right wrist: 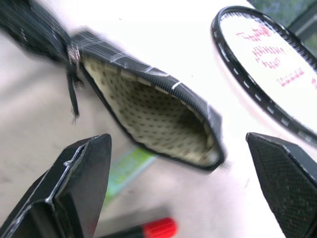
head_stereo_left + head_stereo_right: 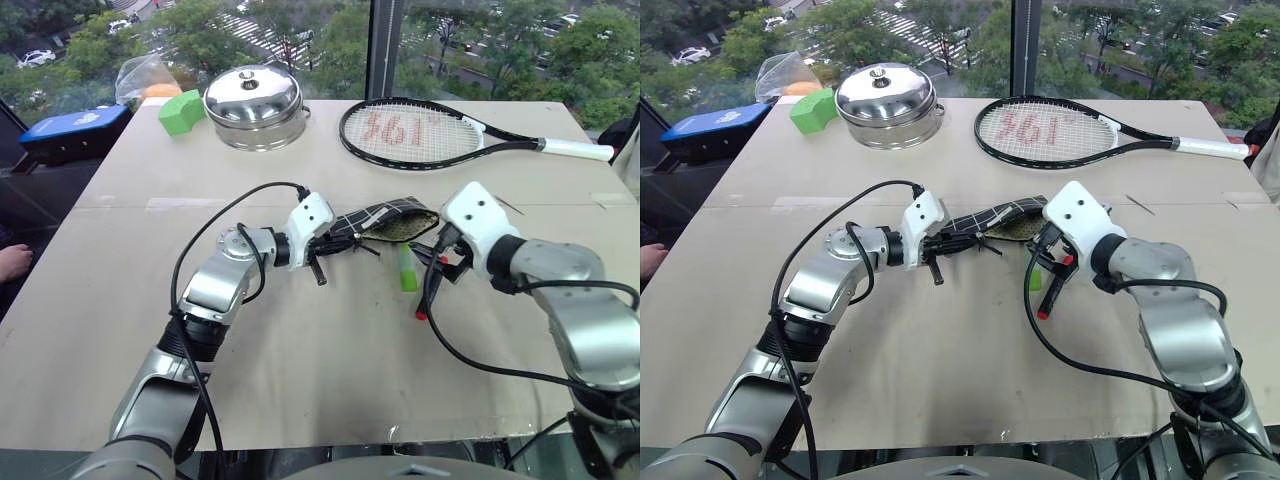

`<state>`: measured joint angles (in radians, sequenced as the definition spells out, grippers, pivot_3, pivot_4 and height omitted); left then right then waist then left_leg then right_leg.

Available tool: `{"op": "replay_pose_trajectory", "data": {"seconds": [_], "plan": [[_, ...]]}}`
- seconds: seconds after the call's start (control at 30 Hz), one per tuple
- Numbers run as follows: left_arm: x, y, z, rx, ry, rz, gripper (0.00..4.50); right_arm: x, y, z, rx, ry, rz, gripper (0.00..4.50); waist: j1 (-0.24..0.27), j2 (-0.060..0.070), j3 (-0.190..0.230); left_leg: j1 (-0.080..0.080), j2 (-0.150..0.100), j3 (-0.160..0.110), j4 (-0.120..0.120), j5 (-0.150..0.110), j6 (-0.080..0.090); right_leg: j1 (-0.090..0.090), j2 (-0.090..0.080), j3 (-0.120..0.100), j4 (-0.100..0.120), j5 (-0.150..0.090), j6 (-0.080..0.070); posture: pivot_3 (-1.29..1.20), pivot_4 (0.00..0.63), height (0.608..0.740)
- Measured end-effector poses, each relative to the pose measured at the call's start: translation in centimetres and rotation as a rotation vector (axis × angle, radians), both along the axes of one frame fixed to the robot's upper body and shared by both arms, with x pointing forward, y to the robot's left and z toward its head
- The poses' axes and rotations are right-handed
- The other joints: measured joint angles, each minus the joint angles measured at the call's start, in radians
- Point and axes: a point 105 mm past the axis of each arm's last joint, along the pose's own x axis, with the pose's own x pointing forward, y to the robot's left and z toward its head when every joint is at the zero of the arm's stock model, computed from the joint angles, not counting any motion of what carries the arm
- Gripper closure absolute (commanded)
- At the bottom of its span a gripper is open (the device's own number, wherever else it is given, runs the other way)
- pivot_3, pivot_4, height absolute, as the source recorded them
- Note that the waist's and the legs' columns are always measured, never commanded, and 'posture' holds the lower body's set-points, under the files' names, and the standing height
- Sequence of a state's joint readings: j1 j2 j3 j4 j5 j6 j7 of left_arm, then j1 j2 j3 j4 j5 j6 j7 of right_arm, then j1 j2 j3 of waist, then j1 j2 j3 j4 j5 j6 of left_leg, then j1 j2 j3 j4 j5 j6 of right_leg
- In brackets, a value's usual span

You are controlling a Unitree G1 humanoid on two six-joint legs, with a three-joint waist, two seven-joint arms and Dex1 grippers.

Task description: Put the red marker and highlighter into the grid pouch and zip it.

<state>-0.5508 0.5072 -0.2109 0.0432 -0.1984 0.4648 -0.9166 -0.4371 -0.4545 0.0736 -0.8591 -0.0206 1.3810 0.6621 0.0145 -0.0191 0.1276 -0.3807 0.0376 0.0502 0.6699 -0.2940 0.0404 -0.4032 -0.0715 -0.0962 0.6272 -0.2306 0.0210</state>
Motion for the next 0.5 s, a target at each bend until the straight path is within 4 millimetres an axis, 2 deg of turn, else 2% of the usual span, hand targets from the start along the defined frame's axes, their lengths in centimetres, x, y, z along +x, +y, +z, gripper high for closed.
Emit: {"op": "replay_pose_trajectory", "data": {"seconds": [0.07, 0.1, 0.2, 0.3, 0.4, 0.5], "plan": [[0.2, 0.2, -0.1, -0.001, 0.003, 0.007, 4.5, -1.2, -0.5, -2.3, 0.094, 0.139, -0.112, 0.05, 0.0, 0.0, 0.0, 0.0, 0.0, -0.001, 0.0, 0.0, 0.0, 0.0, 0.0, 0.0, 0.0, 0.0, 0.0, 0.0, 0.15, 0.74], [0.2, 0.2, -0.1, -0.001, 0.003, 0.007, 4.5, -1.2, -0.6, -2.4, 0.095, 0.145, -0.117, 0.05, 0.0, 0.0, 0.0, 0.0, 0.0, -0.001, 0.0, 0.0, 0.0, 0.0, 0.0, 0.0, 0.0, 0.0, 0.0, 0.0, 0.15, 0.74], [0.8, 0.4, 0.3, 0.002, -0.01, 0.015, 4.5, -1.5, -0.9, -5.8, 0.202, 0.268, -0.316, 0.05, -0.001, -0.002, -0.002, 0.0, 0.0, 0.0, 0.0, 0.002, -0.003, 0.0, 0.0, 0.001, 0.0, 0.0, 0.0, 0.0, 0.15, 0.74], [1.0, 0.4, 0.5, 0.006, -0.025, 0.014, 4.5, -1.8, -0.6, -9.3, 0.199, 0.388, -0.454, 0.05, -0.004, 0.0, -0.001, 0.001, -0.001, 0.002, 0.0, 0.002, -0.004, 0.0, 0.0, 0.002, 0.001, 0.0, 0.0, 0.0, 0.15, 0.74], [1.0, 0.5, 0.4, 0.01, -0.024, 0.017, 4.5, -1.8, -0.2, -9.4, 0.197, 0.382, -0.482, 0.83, -0.003, -0.001, -0.002, 0.001, -0.001, 0.001, 0.0, 0.002, -0.004, 0.0, 0.0, 0.002, 0.001, 0.0, 0.0, 0.0, 0.15, 0.74], [1.0, 0.5, 0.4, 0.012, -0.024, 0.019, 4.5, -2.0, 0.4, -9.6, 0.209, 0.391, -0.483, 2.05, 0.0, -0.001, -0.002, 0.001, -0.001, 0.001, 0.0, 0.002, -0.004, 0.0, 0.0, 0.001, 0.0, 0.0, 0.0, 0.0, 0.15, 0.74]]}}
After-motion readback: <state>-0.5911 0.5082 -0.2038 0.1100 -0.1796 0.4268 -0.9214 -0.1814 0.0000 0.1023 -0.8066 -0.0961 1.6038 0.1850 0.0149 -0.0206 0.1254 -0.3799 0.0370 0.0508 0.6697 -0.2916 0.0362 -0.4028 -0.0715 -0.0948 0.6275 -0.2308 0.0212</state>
